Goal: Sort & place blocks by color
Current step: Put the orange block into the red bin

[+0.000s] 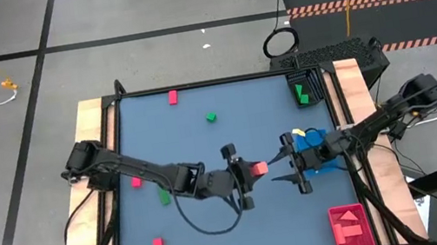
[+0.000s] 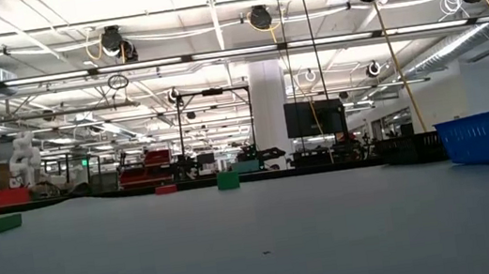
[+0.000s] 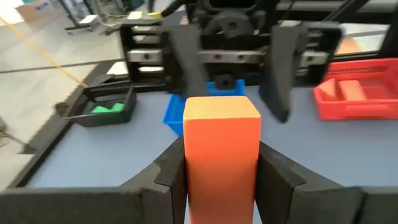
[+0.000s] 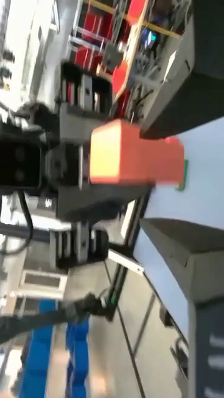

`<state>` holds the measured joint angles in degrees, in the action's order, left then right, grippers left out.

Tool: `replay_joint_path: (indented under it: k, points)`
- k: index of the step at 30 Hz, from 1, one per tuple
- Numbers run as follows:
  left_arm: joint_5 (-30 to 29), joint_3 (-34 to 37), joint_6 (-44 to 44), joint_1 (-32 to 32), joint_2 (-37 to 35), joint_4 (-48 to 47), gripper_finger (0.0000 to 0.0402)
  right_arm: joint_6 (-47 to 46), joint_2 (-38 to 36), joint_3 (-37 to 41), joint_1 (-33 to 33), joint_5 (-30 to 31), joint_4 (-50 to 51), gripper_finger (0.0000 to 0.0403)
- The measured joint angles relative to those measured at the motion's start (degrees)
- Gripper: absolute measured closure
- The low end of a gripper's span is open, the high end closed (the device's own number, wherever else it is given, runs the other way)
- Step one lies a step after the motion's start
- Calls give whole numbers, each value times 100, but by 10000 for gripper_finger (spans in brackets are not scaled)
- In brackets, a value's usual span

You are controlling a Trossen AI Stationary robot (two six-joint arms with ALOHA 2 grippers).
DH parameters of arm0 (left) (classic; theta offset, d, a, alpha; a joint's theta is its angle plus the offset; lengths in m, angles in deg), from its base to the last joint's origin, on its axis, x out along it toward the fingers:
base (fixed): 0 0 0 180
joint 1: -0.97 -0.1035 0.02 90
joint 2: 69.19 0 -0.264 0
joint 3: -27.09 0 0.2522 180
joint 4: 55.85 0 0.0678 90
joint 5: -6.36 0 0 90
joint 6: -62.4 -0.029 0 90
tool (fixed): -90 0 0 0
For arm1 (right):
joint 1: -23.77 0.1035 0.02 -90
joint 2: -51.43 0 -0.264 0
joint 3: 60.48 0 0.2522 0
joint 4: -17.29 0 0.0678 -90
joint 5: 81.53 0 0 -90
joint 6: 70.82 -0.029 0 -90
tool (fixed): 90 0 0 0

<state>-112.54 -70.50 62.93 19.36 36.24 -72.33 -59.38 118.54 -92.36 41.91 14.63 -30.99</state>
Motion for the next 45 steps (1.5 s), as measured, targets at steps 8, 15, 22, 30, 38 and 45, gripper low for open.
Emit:
replay_joint_path:
  k: [8, 15, 22, 30, 38, 45]
  points:
    - [197, 0, 68, 2, 0, -9, 271, -83, 278, 2, -3, 555, -618, 96]
    - [205, 0, 166, -9, 0, -42, 271, -326, 599, 2, -1, 260, -1250, 80]
    - [205, 0, 173, -10, 0, -44, 271, -345, 1150, -321, -1, 145, -1497, 95]
    - [207, 0, 260, 13, 0, -118, 263, -161, 1704, -776, -3, 111, -1486, 97]
    - [207, 0, 370, 17, 0, -389, 266, 20, 1739, -804, -5, -17, -1494, 143]
    - [234, 0, 394, 18, 0, -407, 260, 154, 1735, -809, -5, -25, -1378, 236]
